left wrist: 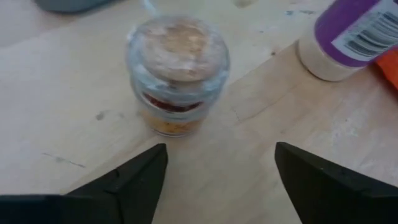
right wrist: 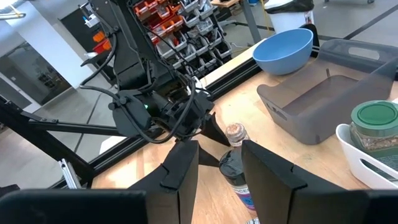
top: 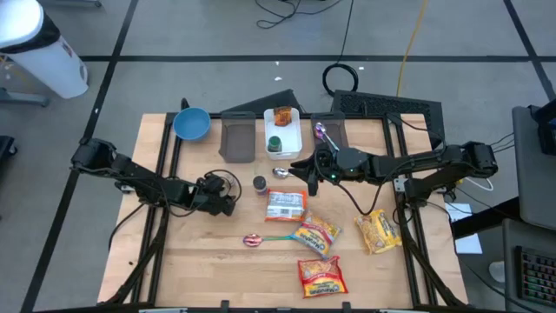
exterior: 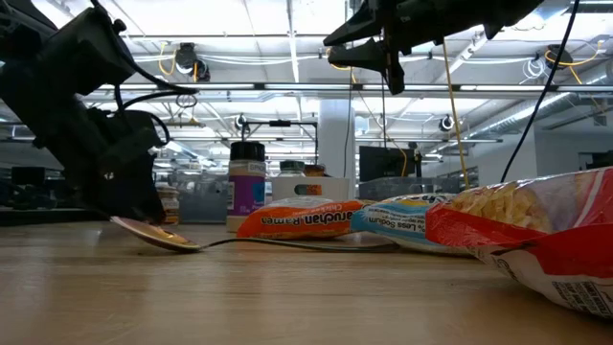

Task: Pick & Place Food Item
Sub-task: Put the brown seasoning bottle into the white bin

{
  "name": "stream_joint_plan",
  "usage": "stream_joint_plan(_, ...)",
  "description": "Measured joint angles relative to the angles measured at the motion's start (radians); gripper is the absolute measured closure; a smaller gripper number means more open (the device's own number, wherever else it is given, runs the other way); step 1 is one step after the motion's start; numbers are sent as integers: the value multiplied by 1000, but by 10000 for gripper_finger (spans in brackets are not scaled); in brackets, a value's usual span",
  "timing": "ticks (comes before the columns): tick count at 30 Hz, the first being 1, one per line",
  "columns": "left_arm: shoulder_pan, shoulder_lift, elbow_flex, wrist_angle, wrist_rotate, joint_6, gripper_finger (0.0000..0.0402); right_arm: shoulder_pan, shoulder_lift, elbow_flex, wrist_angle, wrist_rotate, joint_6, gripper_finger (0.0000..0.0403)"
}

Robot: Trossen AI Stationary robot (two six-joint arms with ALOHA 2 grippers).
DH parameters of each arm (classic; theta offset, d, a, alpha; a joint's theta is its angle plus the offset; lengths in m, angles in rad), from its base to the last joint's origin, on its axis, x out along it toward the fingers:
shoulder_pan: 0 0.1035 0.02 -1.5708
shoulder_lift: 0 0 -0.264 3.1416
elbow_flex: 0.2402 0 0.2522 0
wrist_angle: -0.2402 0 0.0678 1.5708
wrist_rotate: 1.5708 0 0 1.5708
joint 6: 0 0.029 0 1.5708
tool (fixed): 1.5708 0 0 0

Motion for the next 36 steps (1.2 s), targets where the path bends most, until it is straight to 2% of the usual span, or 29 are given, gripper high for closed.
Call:
stream_joint_plan(5,21,0,-1,-17,-44,-2,70,0,0,0,0,0,0,287)
stream_joint_plan(20,156,0,-1,39,-58,65,68,0,0,0,0,0,3,287)
stream_joint_plan(36,198,0,-2,63,5,119,76,0,0,0,-1,0,2,287)
